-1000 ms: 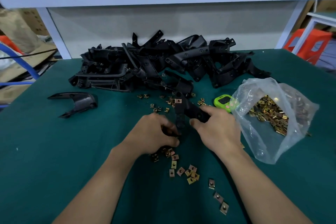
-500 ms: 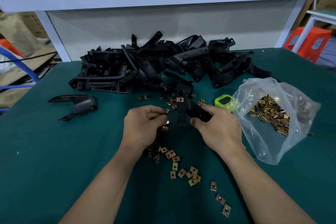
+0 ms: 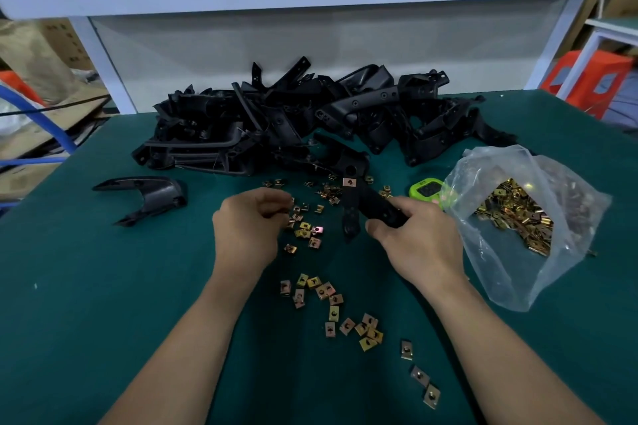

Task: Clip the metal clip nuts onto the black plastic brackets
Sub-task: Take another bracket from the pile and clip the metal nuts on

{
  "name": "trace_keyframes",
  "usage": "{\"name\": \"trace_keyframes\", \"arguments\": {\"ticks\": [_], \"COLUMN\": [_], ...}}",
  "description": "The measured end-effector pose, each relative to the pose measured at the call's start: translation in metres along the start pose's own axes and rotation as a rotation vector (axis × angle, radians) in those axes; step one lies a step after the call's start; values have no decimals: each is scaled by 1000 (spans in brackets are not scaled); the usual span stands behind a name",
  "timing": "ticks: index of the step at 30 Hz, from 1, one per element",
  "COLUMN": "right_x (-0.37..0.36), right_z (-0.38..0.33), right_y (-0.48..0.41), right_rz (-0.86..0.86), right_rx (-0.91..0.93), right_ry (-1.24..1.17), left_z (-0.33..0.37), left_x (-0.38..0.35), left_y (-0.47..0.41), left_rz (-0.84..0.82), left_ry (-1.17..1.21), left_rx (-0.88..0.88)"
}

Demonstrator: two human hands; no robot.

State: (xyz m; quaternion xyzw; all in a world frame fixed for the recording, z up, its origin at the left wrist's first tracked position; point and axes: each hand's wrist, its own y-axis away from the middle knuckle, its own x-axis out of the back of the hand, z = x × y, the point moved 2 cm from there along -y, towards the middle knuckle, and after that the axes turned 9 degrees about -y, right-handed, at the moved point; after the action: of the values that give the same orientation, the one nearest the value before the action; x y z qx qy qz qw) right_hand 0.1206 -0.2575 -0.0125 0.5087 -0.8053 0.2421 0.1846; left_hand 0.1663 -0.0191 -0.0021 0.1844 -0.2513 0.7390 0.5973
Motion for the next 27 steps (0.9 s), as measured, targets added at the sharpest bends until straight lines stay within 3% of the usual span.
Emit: {"name": "trace_keyframes", "arguments": {"ticks": [6,11,16,21,27], "right_x": [2,3,3,5,4], "right_z": [1,0,1,1,2], "right_y": [-1,-3,-2,-3,-4], "right_rz": [30,52,46,53,42], "right_rx": [-17,-27,-35,-33,-14], "right_ry": [-36,-28,-35,-48,-78], "left_z": [9,14,10,11,18], "left_x": [14,17,9,-2,-11], "left_y": [7,10,10,12,22], "left_rz": [116,-188,-254,-252,-216], "left_ry": [-477,-886,-660,-147,264], "left_rx": [-130,-144,-126,-26,15]}}
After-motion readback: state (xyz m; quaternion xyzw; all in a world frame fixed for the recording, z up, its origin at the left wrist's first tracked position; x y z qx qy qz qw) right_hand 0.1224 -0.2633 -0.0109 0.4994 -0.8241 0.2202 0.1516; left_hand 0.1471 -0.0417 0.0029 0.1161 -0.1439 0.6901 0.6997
